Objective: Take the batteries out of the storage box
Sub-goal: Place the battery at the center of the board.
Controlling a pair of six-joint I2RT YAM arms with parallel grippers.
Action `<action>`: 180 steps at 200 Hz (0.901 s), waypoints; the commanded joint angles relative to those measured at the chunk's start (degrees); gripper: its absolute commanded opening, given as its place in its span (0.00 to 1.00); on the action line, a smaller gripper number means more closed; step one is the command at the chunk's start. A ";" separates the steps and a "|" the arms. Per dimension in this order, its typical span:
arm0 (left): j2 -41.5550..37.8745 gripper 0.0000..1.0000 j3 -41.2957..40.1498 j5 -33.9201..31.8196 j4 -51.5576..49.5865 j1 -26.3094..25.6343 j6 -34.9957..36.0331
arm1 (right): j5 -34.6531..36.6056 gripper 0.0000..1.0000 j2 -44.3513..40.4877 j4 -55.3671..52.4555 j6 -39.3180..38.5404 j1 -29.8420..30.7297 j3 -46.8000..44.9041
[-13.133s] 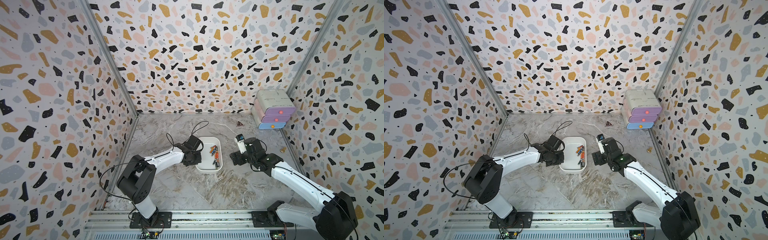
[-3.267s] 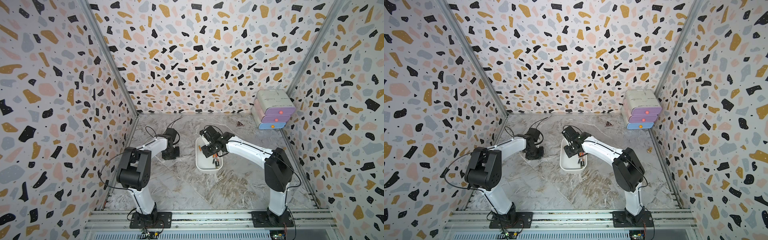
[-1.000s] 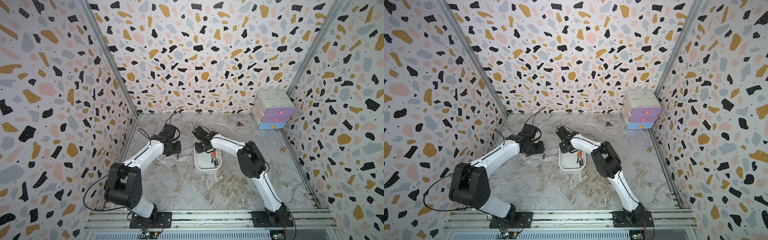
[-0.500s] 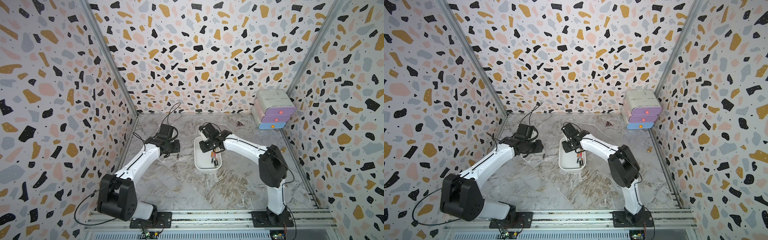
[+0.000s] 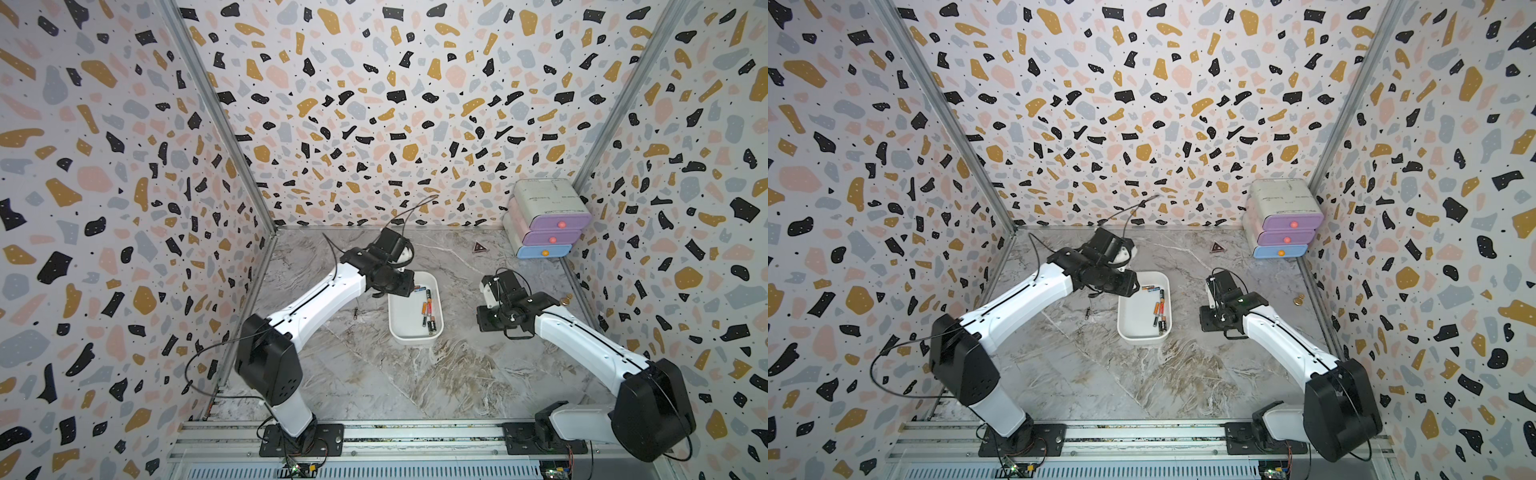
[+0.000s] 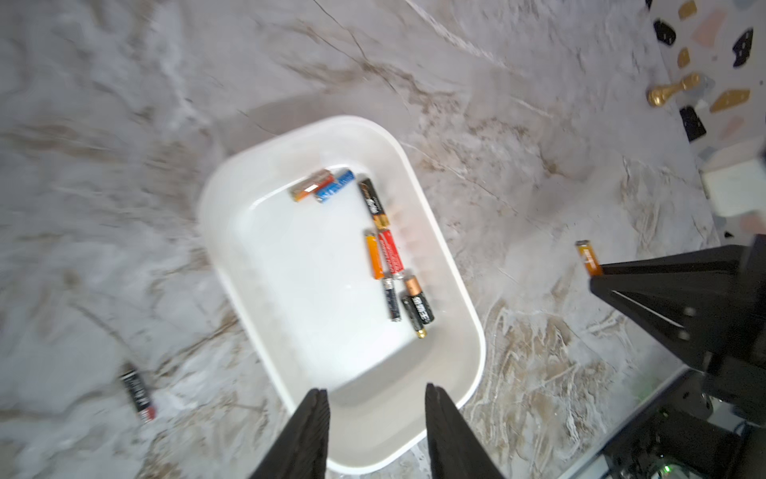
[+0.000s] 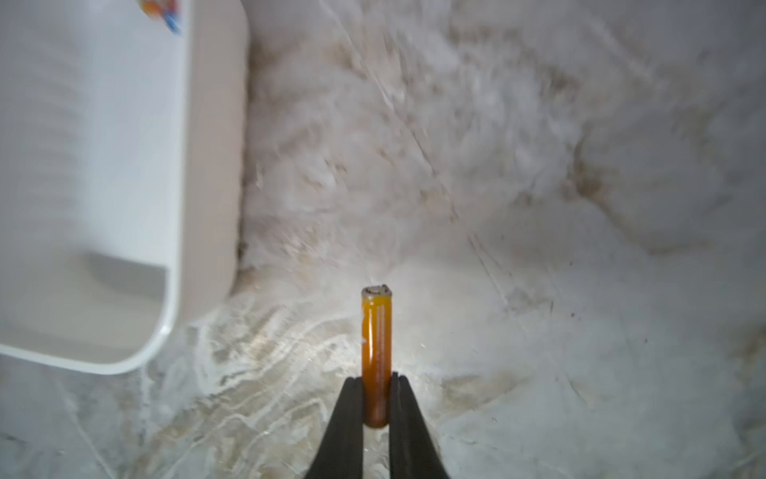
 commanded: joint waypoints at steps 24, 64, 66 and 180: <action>5.52 0.45 1.15 2.52 -3.89 -1.17 -3.78 | -1.95 0.00 7.84 4.80 -3.11 0.11 0.15; 6.95 0.46 -0.42 2.87 -3.34 -1.21 -4.26 | 0.68 0.00 15.31 7.85 -5.23 0.28 2.46; 7.02 0.46 -0.41 2.98 -3.35 -1.21 -4.37 | 0.74 0.00 15.67 7.85 -5.30 0.34 2.62; 10.67 0.48 2.90 2.13 -5.68 -2.26 -2.42 | 2.88 0.27 14.35 11.53 -5.35 0.39 2.09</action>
